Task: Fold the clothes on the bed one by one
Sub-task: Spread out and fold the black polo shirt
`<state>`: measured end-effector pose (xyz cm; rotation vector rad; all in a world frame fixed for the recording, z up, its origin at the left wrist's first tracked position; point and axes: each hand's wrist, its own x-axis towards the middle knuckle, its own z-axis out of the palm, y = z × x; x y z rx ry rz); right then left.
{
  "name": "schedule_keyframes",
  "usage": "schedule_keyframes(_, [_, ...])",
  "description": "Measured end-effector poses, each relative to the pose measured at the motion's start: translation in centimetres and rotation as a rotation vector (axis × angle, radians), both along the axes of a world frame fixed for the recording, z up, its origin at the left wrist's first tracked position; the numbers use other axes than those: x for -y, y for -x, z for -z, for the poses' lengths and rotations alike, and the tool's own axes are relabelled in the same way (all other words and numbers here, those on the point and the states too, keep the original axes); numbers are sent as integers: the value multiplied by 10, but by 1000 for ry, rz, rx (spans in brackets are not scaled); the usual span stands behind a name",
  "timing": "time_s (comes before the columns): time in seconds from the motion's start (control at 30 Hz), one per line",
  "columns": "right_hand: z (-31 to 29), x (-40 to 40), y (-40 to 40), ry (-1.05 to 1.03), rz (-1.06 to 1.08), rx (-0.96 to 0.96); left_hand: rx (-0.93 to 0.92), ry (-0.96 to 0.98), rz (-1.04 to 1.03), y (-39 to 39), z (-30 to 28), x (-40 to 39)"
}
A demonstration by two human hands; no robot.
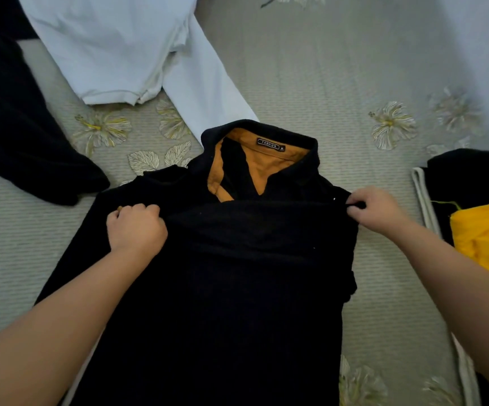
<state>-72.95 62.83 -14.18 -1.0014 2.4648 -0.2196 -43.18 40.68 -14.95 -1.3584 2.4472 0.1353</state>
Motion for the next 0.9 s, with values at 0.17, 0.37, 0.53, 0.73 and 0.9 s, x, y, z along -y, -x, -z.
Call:
schedule_keyframes(0.17, [-12, -13, 20, 512, 502, 501, -493, -675, -240, 16, -21, 34])
schedule_keyframes(0.37, [-3, -6, 29, -48, 155, 128, -249, -720, -184, 34, -13, 64])
schedule_keyframes(0.53, [9, 2, 25, -203, -140, -377, -146, -283, -147, 37, -7, 76])
schedule_keyframes(0.73, [19, -5, 0, 45, -60, -643, -381, 135, -257, 29, 0, 53])
schedule_keyframes(0.9, [20, -30, -57, 245, -278, -503, -550, 203, 417, 18, 15, 7])
